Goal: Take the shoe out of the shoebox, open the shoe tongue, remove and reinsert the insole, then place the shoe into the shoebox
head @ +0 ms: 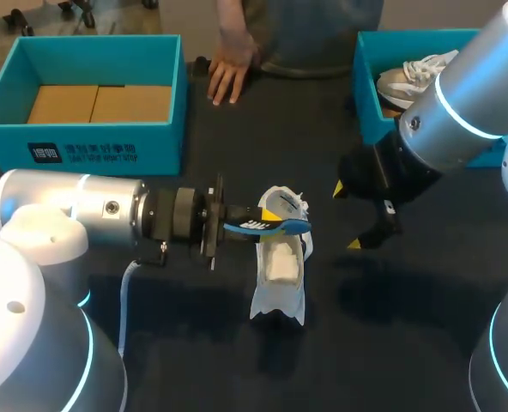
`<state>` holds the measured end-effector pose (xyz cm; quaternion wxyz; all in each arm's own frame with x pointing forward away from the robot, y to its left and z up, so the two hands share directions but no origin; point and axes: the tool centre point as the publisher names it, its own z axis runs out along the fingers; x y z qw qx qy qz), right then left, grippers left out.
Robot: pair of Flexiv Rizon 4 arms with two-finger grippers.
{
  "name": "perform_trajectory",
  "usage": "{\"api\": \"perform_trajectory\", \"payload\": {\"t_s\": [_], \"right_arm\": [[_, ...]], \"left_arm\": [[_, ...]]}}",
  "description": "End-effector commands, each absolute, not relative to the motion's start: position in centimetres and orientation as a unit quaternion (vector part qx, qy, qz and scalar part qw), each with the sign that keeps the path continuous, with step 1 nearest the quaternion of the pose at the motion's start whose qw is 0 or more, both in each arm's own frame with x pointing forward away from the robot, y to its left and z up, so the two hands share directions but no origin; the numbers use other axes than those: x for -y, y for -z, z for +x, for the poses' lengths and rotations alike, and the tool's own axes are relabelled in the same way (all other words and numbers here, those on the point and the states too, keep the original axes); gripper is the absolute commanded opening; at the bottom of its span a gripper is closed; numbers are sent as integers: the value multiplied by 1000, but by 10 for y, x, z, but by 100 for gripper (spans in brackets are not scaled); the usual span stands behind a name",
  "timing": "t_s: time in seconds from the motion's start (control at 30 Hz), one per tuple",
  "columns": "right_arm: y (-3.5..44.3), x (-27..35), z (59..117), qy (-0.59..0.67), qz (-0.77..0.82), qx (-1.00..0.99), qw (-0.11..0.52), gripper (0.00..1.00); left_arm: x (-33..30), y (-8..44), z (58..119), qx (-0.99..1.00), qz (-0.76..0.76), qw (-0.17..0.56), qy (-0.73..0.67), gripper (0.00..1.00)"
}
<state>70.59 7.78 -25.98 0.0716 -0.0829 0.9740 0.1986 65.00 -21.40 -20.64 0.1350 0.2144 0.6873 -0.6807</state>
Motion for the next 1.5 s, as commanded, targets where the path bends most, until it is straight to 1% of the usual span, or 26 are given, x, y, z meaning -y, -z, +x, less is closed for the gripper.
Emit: {"api": "perform_trajectory", "payload": {"t_s": [0.03, 0.5, 0.7, 0.93, 1.43, 1.5], "right_arm": [[261, -79, 706, -198, -83, -974, 72, 100], [261, -79, 706, -198, -83, -974, 72, 100], [283, -85, 709, -203, -86, -972, 79, 100], [307, -98, 710, -211, -91, -971, 66, 100], [311, -126, 704, -237, -20, -969, 62, 100], [311, -127, 703, -243, -17, -967, 74, 100]], "left_arm": [[215, 207, 649, -688, 214, 135, 680, 0], [215, 207, 649, -688, 214, 135, 680, 0], [215, 207, 649, -688, 214, 135, 680, 0], [215, 207, 649, -688, 214, 135, 680, 0], [215, 207, 649, -688, 214, 135, 680, 0], [215, 207, 649, -688, 214, 135, 680, 0]]}}
